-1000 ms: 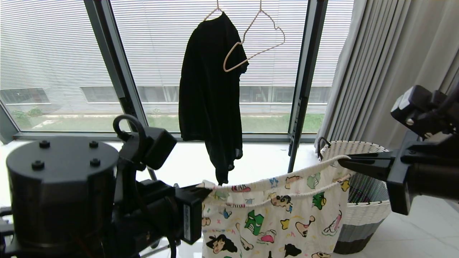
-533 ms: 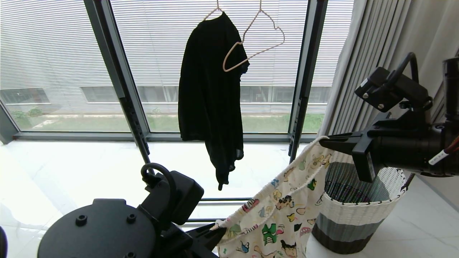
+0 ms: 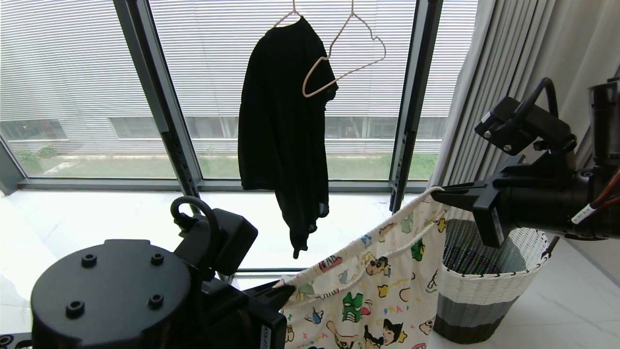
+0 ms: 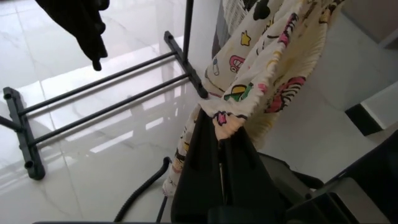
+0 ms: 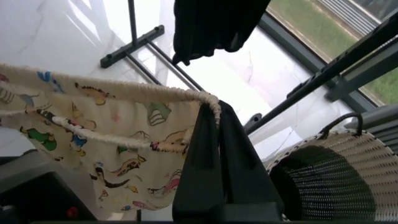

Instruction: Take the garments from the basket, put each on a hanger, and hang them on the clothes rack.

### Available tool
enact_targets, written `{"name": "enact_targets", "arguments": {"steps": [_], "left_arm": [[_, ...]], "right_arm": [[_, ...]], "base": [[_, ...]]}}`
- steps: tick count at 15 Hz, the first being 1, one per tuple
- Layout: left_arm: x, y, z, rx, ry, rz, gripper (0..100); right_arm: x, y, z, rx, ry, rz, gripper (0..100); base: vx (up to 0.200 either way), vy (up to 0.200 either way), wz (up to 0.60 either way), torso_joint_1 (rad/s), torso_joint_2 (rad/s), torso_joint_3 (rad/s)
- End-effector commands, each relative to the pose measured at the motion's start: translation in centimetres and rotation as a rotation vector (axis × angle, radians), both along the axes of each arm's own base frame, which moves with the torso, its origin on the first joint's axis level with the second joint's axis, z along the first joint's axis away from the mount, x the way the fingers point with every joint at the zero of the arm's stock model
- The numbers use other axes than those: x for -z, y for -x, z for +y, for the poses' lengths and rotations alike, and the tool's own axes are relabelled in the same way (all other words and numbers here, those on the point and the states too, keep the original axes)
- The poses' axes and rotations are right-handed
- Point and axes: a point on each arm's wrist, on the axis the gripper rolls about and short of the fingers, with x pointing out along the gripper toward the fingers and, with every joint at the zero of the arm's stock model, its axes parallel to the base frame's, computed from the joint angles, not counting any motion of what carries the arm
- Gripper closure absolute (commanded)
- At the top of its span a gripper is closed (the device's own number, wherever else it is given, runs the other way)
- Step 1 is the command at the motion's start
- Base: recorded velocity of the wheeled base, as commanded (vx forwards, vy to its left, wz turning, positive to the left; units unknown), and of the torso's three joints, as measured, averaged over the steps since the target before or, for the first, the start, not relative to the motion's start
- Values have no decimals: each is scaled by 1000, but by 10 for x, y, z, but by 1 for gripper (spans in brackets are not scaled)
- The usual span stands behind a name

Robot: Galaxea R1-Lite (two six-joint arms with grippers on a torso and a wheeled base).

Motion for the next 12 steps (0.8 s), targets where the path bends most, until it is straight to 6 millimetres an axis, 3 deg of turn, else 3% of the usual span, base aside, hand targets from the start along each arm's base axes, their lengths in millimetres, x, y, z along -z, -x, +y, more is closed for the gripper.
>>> {"name": "enact_targets", "arguments": {"steps": [1, 2, 4, 6, 8, 12], "left_arm": [[-2, -4, 1, -21, 7, -5, 100], [-2, -5, 1, -23, 7, -5, 100], [-3, -10, 1, -47, 5, -10, 100], [-2, -22, 0, -112, -11, -18, 100], [0, -28, 3, -129, -36, -25, 100], [12, -42, 67, -281, -223, -66, 100]], "right_arm": [[0, 1, -1, -2, 0, 0, 100], [1, 3, -1, -6, 6, 7, 0], [3, 16, -5, -29, 16, 19, 0], [7, 47, -19, -119, 43, 74, 0], [9, 63, -32, -146, 64, 106, 0], [24, 57, -75, 237, 200, 111, 0]], "base": [[0, 0, 0, 0, 0, 0], [0, 0, 0, 0, 0, 0], [0, 0, 0, 0, 0, 0], [0, 0, 0, 0, 0, 0], [0, 0, 0, 0, 0, 0], [0, 0, 0, 0, 0, 0]]}}
